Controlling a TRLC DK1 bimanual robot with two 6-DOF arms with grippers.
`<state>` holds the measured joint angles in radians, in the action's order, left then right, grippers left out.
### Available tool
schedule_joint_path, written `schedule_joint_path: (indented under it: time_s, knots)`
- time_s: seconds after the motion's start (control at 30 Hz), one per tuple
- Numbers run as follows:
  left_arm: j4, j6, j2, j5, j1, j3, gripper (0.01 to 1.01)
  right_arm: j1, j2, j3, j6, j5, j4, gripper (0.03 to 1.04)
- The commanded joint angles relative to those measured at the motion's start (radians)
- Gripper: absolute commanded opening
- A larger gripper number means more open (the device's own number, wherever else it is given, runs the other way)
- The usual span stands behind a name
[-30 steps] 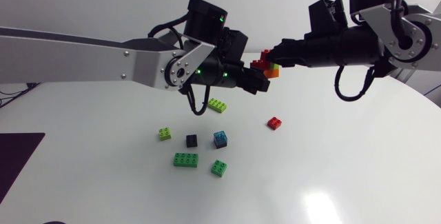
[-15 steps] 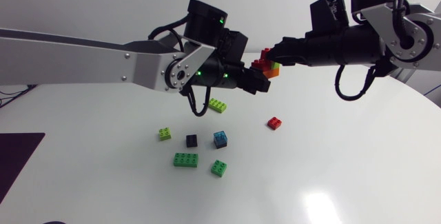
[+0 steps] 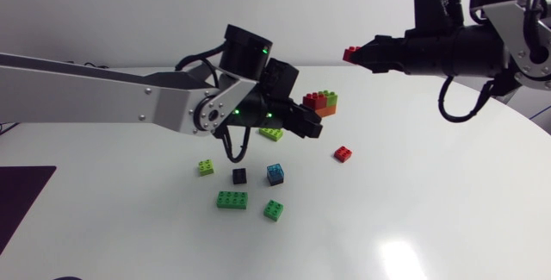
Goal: Separate the duplo bricks
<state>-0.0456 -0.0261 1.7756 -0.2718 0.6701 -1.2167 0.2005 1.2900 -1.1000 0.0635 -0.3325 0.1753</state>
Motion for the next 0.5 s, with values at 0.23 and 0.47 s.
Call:
schedule_joint_path:
  time_s: [0.23, 0.47]
  knots:
    - [-0.019, 0.072, -0.174, 0.009, -0.109, 0.114, 0.364, -0.196, -0.012, 0.298, -0.310, -0.077, -0.206, 0.31]
    - [-0.020, 0.080, -0.211, 0.009, -0.098, 0.155, 0.364, -0.254, 0.104, 0.453, -0.462, -0.109, -0.404, 0.32]
